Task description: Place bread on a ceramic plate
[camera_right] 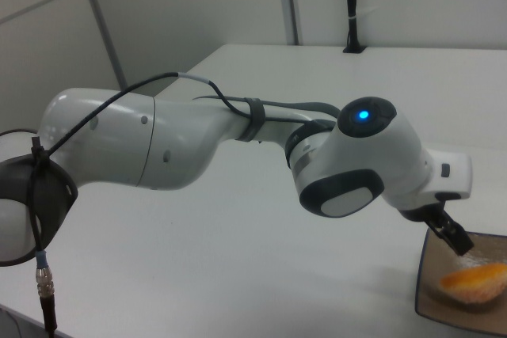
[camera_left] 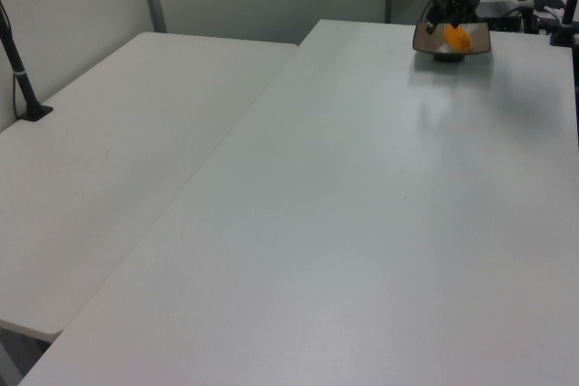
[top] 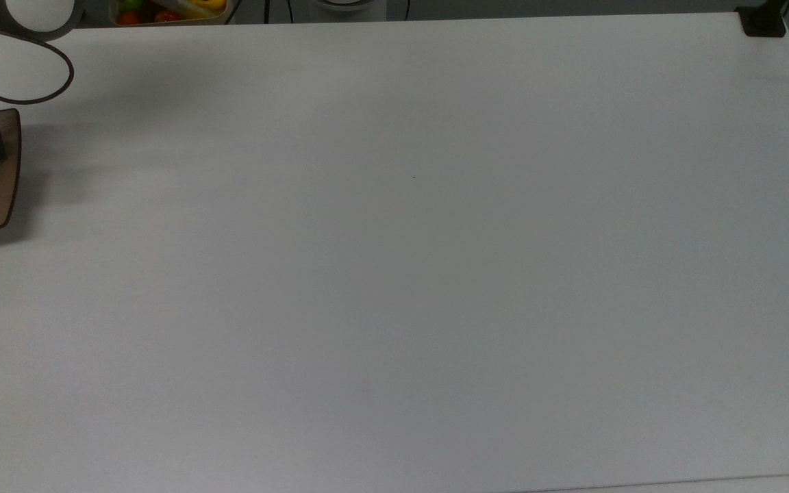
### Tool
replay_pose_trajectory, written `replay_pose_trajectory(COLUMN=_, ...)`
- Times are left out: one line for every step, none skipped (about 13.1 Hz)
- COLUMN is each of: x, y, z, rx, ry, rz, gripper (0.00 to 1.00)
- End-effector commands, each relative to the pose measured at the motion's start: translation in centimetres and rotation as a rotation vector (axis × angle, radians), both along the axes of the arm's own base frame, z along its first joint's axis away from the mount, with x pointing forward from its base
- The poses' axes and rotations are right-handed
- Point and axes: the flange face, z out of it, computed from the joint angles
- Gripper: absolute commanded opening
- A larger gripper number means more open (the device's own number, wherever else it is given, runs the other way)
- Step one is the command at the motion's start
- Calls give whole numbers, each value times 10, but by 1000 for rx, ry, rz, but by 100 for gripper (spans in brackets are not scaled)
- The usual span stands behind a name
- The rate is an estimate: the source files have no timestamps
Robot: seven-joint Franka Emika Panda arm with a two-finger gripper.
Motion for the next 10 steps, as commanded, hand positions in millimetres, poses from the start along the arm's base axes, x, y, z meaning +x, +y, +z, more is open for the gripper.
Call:
replay_pose_trajectory(x=3, y=21, z=30, rx=38, ry=-4, rz=57, gripper=100)
replay_pose_trajectory(x=6, y=34, z=39, rx=48, ry=17, rz=94, gripper=100)
replay_pose_trajectory(x=4, y=48, z=58, rx=50, ry=54, rz=143, gripper=100)
replay_pose_trajectory(x=3, y=60, z=66, rx=59, ry=97, rz=182, gripper=100)
replay_pose_trajectory(x=0, y=73, z=79, rx=66, ry=136, rz=222, gripper=100)
replay_pose_trajectory(x=-4, y=85, z=90, rx=75, ry=176, rz=258, gripper=100)
replay_pose_trajectory(x=-12, y=101, z=109, rx=88, ry=229, rz=308, gripper=100)
replay_pose_trajectory(x=-16, y=117, z=121, rx=93, ry=265, rz=347, gripper=100)
replay_pose_trajectory(x=-19, y=133, z=132, rx=89, ry=300, rz=381, gripper=100)
replay_pose_trajectory(x=-21, y=150, z=141, rx=81, ry=333, rz=412, gripper=100)
